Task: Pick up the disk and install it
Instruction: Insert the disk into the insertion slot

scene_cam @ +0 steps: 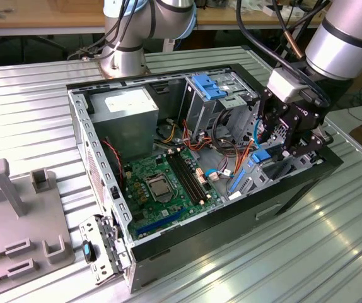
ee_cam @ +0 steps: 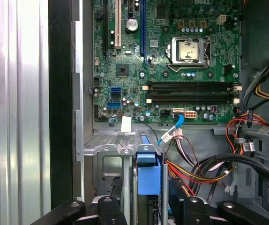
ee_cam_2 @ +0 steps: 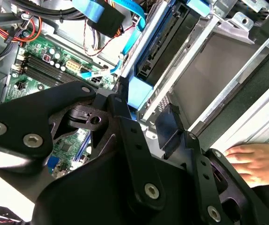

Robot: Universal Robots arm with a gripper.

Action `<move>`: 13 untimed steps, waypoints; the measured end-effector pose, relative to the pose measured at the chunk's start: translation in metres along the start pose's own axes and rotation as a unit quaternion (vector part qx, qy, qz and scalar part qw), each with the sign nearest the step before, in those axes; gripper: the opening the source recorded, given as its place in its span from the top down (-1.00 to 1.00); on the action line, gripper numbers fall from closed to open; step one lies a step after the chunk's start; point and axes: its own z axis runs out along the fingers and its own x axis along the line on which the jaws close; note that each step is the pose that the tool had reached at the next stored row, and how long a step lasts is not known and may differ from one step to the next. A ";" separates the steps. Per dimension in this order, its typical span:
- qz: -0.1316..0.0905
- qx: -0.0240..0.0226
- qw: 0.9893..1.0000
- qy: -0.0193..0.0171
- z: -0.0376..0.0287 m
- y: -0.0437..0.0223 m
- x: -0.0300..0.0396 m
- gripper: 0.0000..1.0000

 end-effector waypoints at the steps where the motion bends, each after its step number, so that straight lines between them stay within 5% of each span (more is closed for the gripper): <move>1: 0.000 0.000 1.000 0.000 0.0000 0.0000 0.0000 -0.01; 7: 0.000 0.000 1.000 0.000 0.0001 0.0000 0.0001 0.01; 11: 0.000 0.000 1.000 0.000 0.0002 0.0000 0.0001 0.64; 13: 0.000 0.000 1.000 0.000 0.0002 0.0000 0.0001 0.76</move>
